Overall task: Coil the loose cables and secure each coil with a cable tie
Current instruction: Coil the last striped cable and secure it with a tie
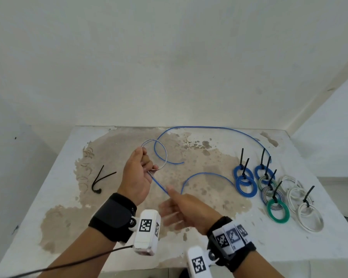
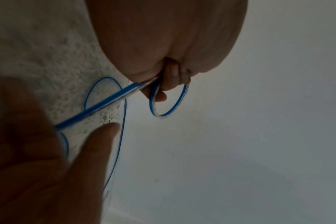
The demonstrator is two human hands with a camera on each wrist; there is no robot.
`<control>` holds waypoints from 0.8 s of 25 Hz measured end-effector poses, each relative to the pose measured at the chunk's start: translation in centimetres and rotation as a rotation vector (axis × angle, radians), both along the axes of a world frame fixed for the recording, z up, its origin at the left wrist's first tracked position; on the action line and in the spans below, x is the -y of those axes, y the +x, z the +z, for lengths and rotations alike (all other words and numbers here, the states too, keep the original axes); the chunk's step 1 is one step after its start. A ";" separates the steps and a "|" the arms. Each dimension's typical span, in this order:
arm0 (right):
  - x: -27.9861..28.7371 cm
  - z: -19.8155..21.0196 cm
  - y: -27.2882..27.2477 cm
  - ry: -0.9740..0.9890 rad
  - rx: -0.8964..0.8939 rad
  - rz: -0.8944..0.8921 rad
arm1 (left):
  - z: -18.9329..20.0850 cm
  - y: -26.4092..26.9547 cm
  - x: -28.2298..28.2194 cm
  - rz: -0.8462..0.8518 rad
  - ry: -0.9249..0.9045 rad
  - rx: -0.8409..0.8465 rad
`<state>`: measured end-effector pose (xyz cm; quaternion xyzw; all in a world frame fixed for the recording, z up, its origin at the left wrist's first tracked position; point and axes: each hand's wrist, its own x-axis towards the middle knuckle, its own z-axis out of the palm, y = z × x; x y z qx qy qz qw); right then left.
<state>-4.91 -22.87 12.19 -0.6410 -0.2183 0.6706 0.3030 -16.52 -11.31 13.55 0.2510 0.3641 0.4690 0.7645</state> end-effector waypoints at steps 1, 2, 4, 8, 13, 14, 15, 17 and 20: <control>-0.3 -0.6 -0.4 -0.011 -0.170 -0.214 | -0.2 0.1 0.3 0.012 -0.001 -0.004; -0.8 -1.0 -0.6 -0.014 -0.339 -0.467 | -0.5 0.1 0.7 0.015 -0.004 -0.015; -1.7 -1.8 -0.5 0.008 -0.473 -0.798 | -1.3 -0.1 1.5 0.019 -0.002 -0.062; -1.2 -1.5 0.1 0.161 -0.170 -0.669 | -2.1 -0.8 2.0 -0.021 -0.048 -0.137; 0.1 0.3 2.0 0.303 0.063 -0.470 | -2.2 -0.4 2.8 -0.281 -0.107 -0.213; 0.4 0.6 2.4 0.326 0.114 -0.437 | -2.2 0.0 3.0 -0.317 -0.096 -0.228; 0.6 0.8 3.0 0.351 0.159 -0.410 | -2.1 0.6 3.1 -0.349 -0.079 -0.237; 1.1 1.4 4.2 0.391 0.201 -0.367 | -1.6 1.8 3.4 -0.389 -0.050 -0.218; 1.3 2.0 6.7 0.413 0.213 -0.307 | -0.7 3.7 3.2 -0.410 -0.021 -0.138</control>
